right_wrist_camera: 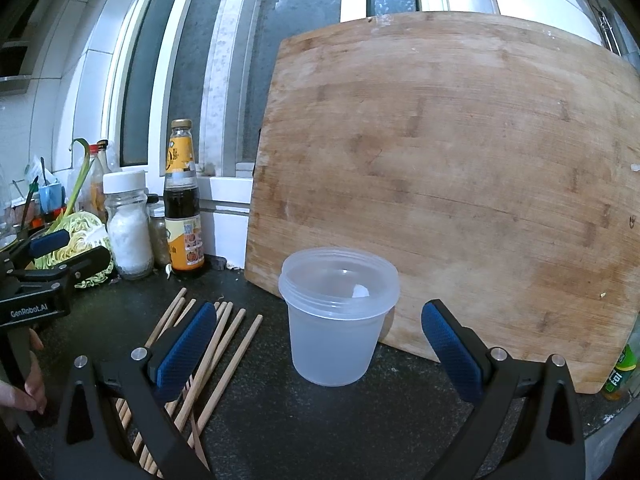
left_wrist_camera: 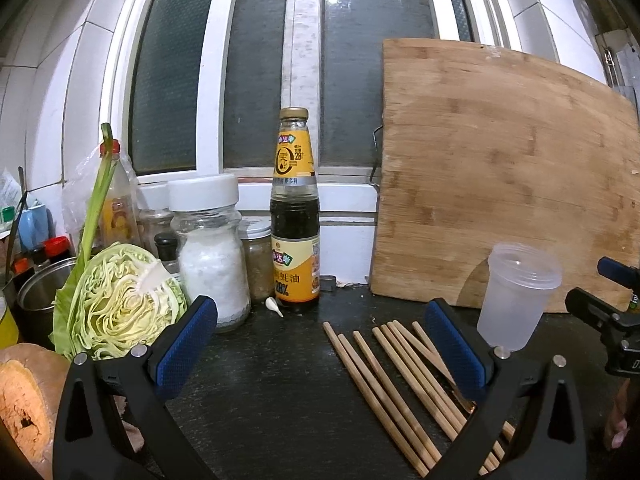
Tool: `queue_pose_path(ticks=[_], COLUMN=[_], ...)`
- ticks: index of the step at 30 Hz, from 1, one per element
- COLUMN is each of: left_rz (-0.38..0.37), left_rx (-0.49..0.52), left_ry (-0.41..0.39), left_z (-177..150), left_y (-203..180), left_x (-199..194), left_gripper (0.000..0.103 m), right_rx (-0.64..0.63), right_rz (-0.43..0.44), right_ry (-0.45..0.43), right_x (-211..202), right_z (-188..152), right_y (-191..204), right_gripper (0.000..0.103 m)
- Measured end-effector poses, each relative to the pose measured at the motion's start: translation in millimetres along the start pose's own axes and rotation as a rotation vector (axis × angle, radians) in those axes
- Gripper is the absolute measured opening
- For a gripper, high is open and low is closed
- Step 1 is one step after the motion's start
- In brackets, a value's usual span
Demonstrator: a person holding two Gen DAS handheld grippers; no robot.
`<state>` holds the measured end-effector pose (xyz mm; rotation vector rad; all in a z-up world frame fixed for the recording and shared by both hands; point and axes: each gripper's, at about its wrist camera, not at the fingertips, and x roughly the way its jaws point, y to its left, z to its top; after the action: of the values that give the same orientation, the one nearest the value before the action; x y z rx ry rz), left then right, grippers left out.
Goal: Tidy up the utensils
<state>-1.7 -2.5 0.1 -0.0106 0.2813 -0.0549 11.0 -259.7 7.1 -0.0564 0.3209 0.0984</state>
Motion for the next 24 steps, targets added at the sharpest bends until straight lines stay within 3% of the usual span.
queue_pose_path(ticks=[24], left_rz=[0.006], left_rx=[-0.001], left_ry=[0.001], left_z=[0.0], left_y=[0.7], left_x=[0.2], left_gripper=[0.103], right_rx=[-0.006], right_rz=[-0.002], right_ry=[0.013], right_x=[3.0], right_z=[-0.1], right_y=[0.1], right_gripper=[0.103])
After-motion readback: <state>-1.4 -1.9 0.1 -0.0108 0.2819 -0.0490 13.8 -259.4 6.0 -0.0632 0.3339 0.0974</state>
